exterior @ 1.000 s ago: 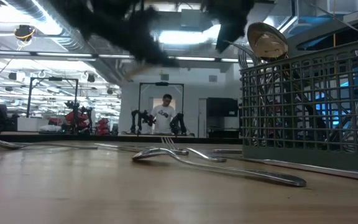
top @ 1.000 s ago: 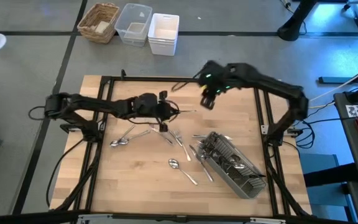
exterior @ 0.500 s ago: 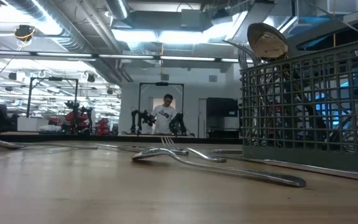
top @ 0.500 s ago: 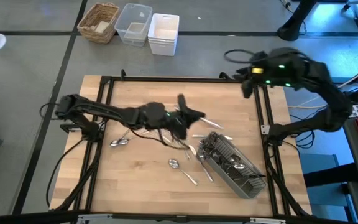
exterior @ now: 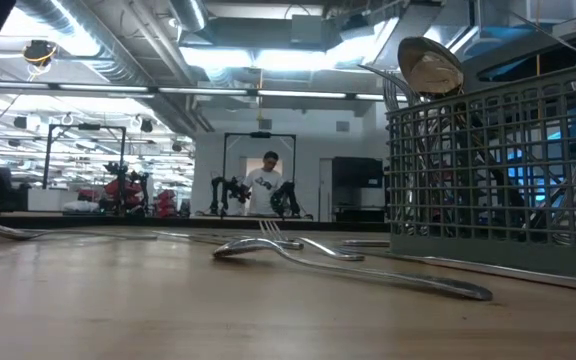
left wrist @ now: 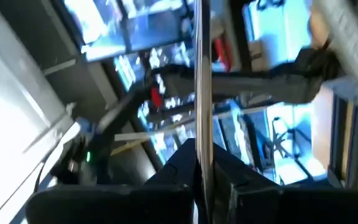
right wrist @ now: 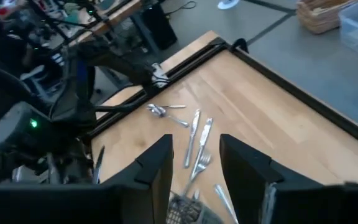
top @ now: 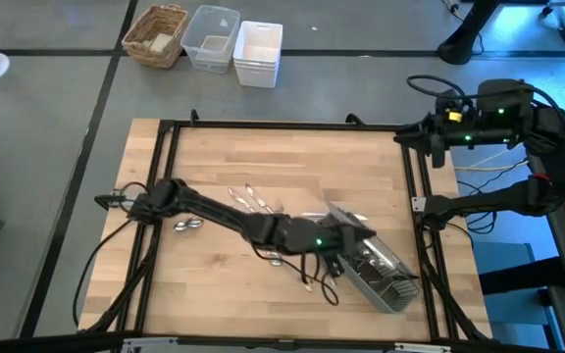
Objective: Sort silverware
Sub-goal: Put the silver table knife into the gray silverware basket
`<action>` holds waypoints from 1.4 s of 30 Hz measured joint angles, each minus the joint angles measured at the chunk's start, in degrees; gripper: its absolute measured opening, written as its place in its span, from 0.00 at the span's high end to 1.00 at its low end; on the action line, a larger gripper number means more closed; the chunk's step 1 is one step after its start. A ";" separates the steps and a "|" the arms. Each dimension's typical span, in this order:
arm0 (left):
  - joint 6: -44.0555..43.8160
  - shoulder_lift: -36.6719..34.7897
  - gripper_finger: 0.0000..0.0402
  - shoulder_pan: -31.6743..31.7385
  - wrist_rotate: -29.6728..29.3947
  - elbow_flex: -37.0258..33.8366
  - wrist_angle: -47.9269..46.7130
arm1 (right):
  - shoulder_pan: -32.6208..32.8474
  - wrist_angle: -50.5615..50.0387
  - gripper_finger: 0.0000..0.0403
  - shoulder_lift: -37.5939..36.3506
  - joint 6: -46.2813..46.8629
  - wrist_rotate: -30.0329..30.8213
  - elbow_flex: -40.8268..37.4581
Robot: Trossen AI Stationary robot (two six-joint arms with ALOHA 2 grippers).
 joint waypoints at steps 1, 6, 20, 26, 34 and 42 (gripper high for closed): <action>0.40 1.05 0.98 -0.37 0.47 1.48 -1.05 | 0.00 -0.02 0.67 -0.24 -0.02 -0.16 0.00; 2.99 3.86 0.98 -1.68 1.26 4.17 -4.68 | -0.02 -0.33 0.67 -0.24 -0.04 0.08 -0.04; 7.75 11.04 0.97 -0.08 1.23 4.17 -5.51 | 0.00 -0.42 0.67 2.25 -0.10 -0.99 -0.07; 7.88 11.04 0.98 0.14 1.55 4.23 -8.21 | 0.00 -0.39 0.67 4.22 -0.35 -1.01 -0.07; 11.19 10.95 0.95 0.02 4.45 4.23 -15.20 | 0.00 -0.36 0.67 6.39 -0.37 -1.49 -0.07; 10.67 10.97 0.97 0.15 5.89 4.95 -15.28 | 0.00 -0.31 0.67 6.76 -0.35 -2.94 -0.07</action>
